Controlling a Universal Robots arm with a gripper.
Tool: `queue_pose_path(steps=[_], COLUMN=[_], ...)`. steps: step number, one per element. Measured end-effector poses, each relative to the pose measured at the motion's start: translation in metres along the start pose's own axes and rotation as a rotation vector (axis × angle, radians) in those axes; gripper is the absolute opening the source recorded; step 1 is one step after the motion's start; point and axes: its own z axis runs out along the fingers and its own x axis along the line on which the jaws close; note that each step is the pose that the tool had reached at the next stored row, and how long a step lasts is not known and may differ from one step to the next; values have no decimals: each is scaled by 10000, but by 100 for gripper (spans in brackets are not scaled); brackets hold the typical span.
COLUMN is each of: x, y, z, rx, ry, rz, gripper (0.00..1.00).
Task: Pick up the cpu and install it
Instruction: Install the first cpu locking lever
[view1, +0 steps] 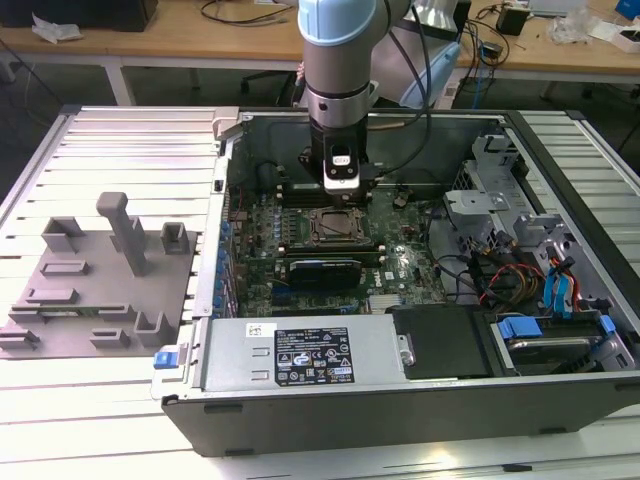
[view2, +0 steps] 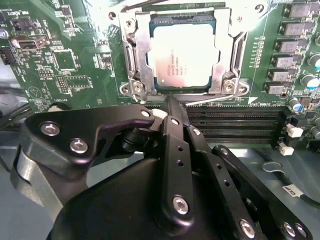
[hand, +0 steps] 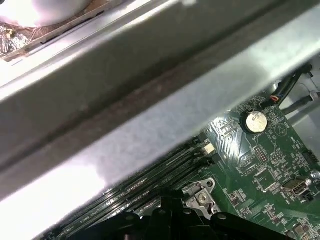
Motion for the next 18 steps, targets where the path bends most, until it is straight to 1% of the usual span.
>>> queue_pose_path(steps=[4,11,18], x=[22,51,53], y=[34,46,49], z=[2,1,6], rx=[1,1,-2], ry=[1,0,0], rz=[-1,0,0], gripper=[11,11,11])
